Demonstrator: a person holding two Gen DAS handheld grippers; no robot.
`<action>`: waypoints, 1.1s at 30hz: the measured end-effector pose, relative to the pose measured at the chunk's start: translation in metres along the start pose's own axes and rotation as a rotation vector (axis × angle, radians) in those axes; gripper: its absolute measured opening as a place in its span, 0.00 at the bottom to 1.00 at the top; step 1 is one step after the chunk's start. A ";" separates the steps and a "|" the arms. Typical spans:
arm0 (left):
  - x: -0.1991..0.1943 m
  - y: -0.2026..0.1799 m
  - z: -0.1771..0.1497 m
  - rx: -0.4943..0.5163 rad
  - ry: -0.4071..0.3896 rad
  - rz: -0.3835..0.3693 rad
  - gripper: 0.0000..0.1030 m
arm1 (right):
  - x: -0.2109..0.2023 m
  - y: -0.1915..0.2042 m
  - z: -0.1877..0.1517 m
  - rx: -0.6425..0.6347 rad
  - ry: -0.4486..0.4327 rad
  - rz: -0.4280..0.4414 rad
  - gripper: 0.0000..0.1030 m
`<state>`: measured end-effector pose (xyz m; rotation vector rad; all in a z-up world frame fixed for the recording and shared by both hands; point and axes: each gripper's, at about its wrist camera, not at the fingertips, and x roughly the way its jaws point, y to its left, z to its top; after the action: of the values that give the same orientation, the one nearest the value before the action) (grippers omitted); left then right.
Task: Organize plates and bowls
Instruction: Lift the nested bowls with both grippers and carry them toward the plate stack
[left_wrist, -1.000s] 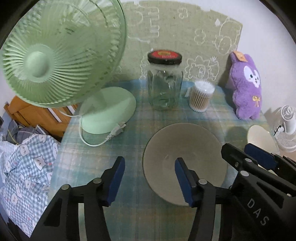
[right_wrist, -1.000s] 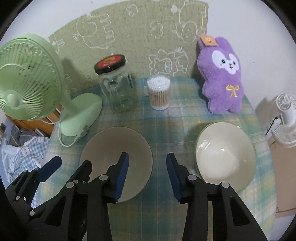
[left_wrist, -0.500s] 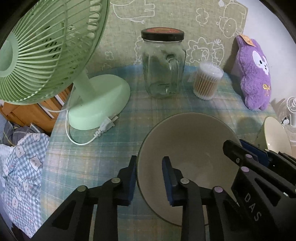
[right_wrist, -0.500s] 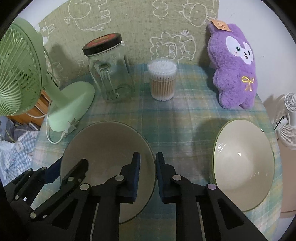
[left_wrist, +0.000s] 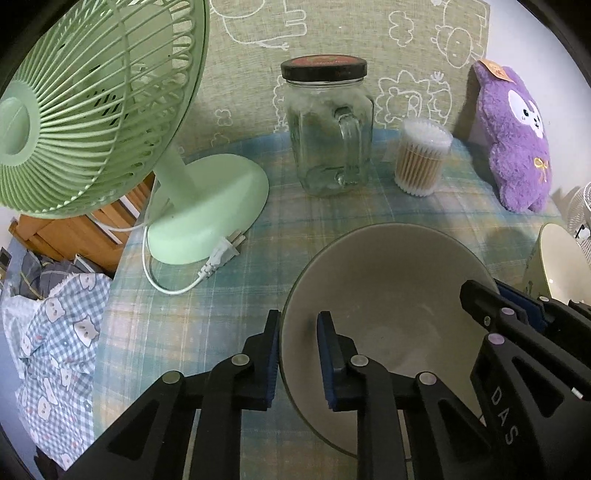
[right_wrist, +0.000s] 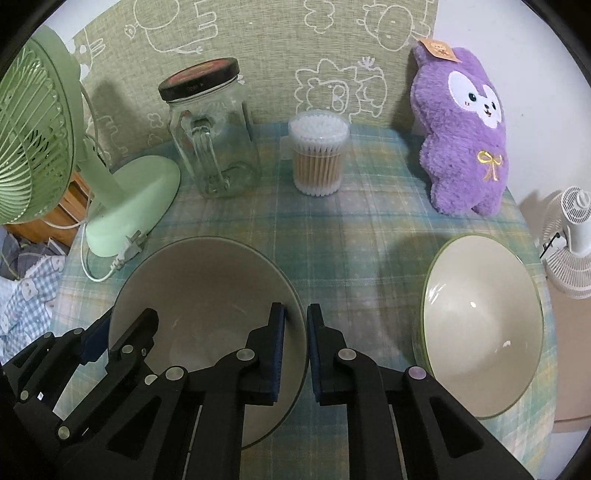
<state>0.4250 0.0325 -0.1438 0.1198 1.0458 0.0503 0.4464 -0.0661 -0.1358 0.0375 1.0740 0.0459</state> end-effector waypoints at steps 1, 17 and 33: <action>-0.001 0.000 -0.001 -0.001 0.003 -0.004 0.16 | -0.001 0.000 -0.001 -0.005 0.001 -0.003 0.15; -0.063 0.007 -0.026 -0.021 -0.022 0.007 0.16 | -0.058 0.006 -0.028 -0.037 -0.023 0.004 0.15; -0.140 0.044 -0.067 -0.011 -0.077 -0.044 0.16 | -0.148 0.043 -0.074 -0.040 -0.068 -0.053 0.15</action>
<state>0.2974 0.0676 -0.0513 0.0881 0.9710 0.0113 0.3104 -0.0308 -0.0389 -0.0250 1.0050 0.0181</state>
